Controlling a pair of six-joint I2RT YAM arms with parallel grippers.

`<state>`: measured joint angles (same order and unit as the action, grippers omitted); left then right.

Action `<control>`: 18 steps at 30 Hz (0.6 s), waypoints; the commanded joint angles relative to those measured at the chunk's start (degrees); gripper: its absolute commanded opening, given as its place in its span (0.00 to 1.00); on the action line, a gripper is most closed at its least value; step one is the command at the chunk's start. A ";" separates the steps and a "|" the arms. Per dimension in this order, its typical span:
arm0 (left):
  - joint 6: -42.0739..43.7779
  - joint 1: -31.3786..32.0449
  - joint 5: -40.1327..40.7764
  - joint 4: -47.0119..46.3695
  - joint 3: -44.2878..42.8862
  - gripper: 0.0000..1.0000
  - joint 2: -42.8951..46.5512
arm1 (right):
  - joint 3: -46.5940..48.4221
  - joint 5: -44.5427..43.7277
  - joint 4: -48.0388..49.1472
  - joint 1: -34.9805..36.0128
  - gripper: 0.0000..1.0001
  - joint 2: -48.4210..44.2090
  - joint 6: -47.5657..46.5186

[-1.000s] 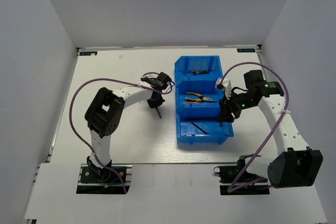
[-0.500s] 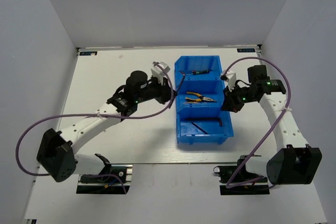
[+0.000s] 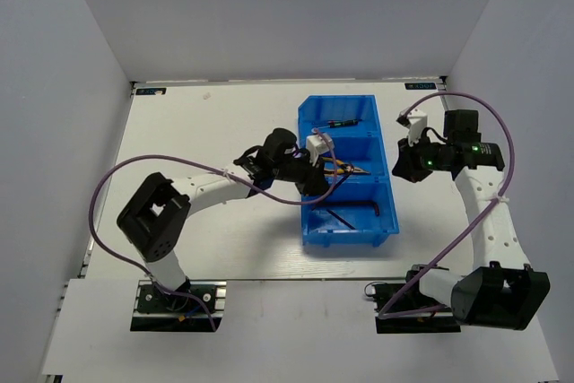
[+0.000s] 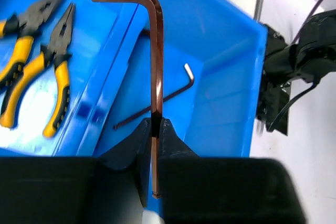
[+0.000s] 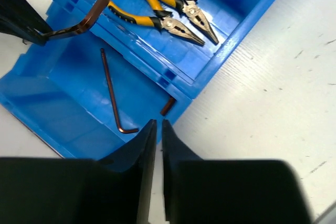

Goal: Sort the tools into containers

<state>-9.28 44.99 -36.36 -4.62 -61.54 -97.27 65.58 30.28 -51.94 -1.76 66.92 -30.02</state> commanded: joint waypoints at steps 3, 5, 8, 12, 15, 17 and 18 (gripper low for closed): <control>0.31 1.94 -2.50 1.10 -5.51 0.54 -0.80 | -0.19 1.09 0.18 -1.49 0.22 -1.00 0.49; 0.84 2.64 -1.62 2.86 -6.04 0.61 -0.81 | -0.19 1.44 0.01 -1.67 0.25 -0.56 0.49; 1.36 3.17 0.58 3.39 -6.05 0.66 2.07 | -0.19 2.15 -0.53 -1.93 0.27 0.14 0.23; 1.37 3.17 4.09 6.11 -6.05 0.69 7.60 | -0.10 2.76 -0.96 -2.02 0.42 0.67 0.66; -1.43 1.68 13.57 12.15 -6.05 0.74 12.88 | -0.28 1.98 -0.01 -2.02 0.65 0.85 3.47; -4.08 1.15 26.04 15.94 -3.77 0.94 19.47 | -0.37 -0.56 2.09 -1.85 0.90 0.76 9.17; -4.69 1.15 30.77 16.83 -0.89 1.00 21.84 | -1.41 -1.88 4.72 -1.84 0.90 0.50 11.45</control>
<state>-11.09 47.16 -21.45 6.55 -65.04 -85.21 65.23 30.59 -51.81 -3.42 67.81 -25.17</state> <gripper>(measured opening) 0.965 0.882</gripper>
